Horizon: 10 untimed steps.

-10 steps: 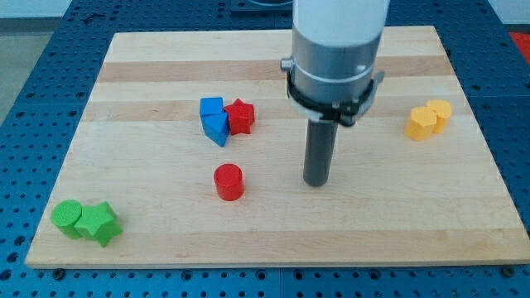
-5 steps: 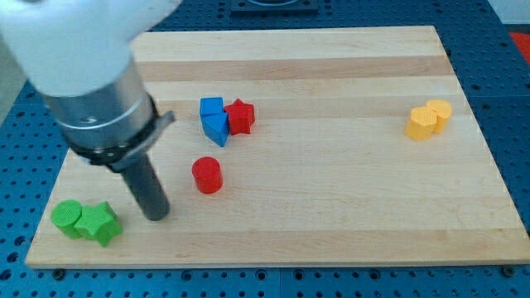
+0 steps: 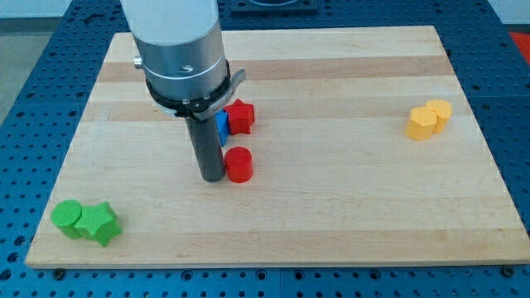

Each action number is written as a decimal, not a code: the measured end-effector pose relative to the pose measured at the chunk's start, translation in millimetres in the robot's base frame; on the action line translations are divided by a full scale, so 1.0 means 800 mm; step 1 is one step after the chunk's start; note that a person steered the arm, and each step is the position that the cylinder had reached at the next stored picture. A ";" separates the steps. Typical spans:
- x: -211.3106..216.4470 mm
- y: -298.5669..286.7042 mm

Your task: Move the red circle below the red star

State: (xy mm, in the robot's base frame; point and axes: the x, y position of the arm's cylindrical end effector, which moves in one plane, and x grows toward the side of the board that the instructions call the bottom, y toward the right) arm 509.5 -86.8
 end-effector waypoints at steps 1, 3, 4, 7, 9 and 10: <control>0.018 0.008; 0.001 0.073; -0.016 0.095; -0.017 0.158; -0.022 0.084; -0.041 0.049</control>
